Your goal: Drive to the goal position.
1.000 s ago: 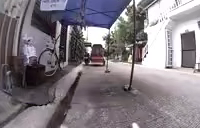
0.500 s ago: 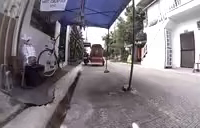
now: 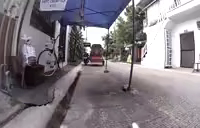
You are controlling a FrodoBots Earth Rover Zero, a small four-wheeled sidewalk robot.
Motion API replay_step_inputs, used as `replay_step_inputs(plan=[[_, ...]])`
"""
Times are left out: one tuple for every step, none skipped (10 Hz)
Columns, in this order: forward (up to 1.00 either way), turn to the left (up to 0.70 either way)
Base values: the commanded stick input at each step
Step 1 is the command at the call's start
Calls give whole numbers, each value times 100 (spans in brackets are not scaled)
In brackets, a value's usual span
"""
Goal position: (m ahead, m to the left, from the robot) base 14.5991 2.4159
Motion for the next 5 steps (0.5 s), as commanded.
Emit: replay_step_inputs(plan=[[0, -68], [0, -68], [0, -68], [0, -68], [0, -68]])
